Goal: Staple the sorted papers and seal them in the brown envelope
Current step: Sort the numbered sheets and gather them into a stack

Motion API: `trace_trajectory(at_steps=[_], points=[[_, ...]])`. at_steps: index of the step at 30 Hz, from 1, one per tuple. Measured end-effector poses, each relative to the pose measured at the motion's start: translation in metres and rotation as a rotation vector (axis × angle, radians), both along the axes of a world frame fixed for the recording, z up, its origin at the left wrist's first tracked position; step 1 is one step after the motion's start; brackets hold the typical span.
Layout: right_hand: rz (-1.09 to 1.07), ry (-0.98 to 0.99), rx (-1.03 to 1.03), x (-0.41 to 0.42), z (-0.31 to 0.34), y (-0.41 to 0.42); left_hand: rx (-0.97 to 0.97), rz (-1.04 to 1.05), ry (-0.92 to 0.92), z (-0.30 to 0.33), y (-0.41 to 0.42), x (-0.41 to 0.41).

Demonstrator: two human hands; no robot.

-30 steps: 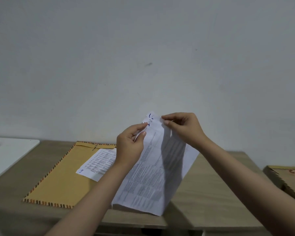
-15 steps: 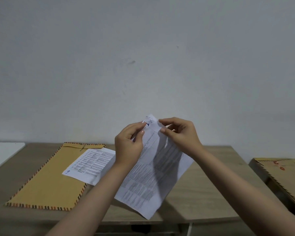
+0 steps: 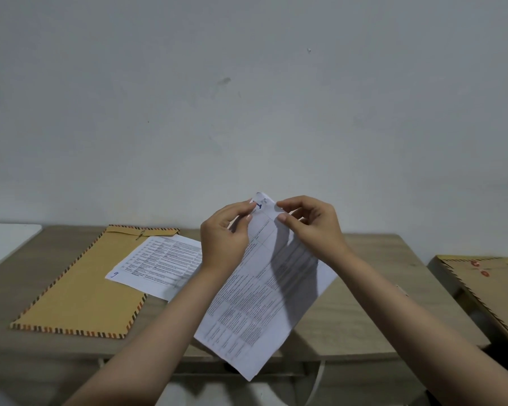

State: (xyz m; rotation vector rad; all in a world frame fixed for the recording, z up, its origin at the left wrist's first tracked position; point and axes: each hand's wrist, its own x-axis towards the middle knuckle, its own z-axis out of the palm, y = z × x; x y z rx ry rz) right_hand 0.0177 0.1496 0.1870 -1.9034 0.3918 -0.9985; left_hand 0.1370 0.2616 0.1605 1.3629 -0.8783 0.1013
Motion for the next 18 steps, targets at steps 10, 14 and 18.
trace_trajectory(at_steps=[10,14,18], points=[[-0.031,-0.013,0.023,-0.0006,-0.0054,-0.0058,0.053,-0.121,0.096,0.0016,-0.0077,0.006],[-0.013,0.008,0.028,0.0009,-0.0052,-0.0058,0.049,-0.156,0.157,0.0017,-0.0079,0.0074],[-0.009,0.006,0.024,0.0016,-0.0063,-0.0048,0.041,-0.176,0.177,-0.0008,-0.0069,0.0094]])
